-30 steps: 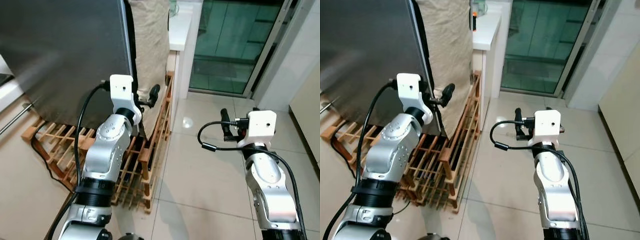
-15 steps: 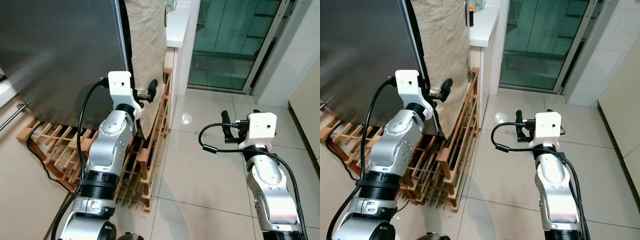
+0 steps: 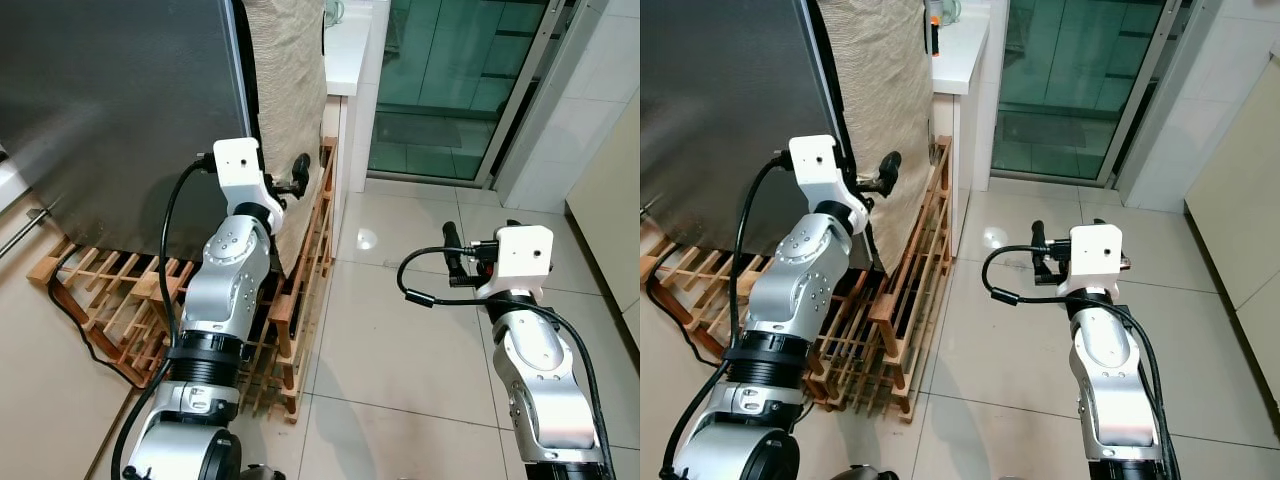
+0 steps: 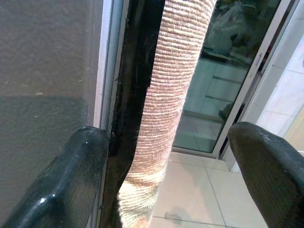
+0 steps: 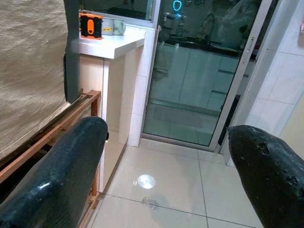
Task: Restocking fridge
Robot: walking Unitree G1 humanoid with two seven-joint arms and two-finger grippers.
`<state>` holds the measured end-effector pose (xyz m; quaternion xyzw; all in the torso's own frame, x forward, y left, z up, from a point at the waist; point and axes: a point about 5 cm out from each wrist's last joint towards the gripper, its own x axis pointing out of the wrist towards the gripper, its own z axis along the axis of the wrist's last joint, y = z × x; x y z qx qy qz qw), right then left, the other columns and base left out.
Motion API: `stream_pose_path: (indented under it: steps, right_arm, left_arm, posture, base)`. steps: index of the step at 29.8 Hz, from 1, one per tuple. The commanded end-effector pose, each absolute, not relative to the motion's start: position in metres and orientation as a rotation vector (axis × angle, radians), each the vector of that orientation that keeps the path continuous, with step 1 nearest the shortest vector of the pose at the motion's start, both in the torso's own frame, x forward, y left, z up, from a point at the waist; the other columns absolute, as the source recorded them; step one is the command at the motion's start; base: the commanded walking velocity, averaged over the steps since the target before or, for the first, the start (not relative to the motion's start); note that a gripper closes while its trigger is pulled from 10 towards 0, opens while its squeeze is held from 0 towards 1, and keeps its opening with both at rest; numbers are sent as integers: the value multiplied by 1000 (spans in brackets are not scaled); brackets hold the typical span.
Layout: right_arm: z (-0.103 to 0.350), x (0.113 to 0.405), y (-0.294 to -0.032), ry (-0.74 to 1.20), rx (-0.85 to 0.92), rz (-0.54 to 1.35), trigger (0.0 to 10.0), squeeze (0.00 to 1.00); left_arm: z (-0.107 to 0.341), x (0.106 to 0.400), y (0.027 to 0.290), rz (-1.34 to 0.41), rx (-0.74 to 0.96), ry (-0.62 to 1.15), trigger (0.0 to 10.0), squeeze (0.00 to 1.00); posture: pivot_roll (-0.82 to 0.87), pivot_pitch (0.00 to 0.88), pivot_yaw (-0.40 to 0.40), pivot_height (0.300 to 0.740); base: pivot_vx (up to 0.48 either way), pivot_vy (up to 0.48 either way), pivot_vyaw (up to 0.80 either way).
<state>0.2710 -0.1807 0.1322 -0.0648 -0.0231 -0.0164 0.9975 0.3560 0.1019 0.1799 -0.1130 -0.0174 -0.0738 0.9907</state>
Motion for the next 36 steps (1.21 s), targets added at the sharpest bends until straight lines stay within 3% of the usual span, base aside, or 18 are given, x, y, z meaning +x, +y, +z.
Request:
stream_pose_path:
  steps: [1,5,10,26,36]
  right_arm:
    - [131,271,-181,-44,-133,-35,10000,0]
    - [130,271,-175,-30,-133,19,10000,0]
    - [126,272,-154,16,-124,254,10000,0]
    - [134,276,-140,38,-83,484,10000,0]
    - [129,272,-134,64,-74,536,10000,0]
  left_arm:
    - [184,359,95,-171,-204,-39,10000,0]
    - [190,365,87,-194,-193,-59,10000,0]
    - [198,373,76,-215,-172,-85,10000,0]
    - [204,383,26,-411,-223,-43,10000,0]
    - [219,362,-41,-792,-325,-49,10000,0]
  posture:
    - [-122,2,33,740]
    - [-127,1,31,740]
    - [-136,1,31,740]
    - [-140,0,28,740]
    - [-151,0,33,740]
  base:
    - [0,0,0]
    - [0,0,0]
    - [0,0,0]
    - [0,0,0]
    - [0,0,0]
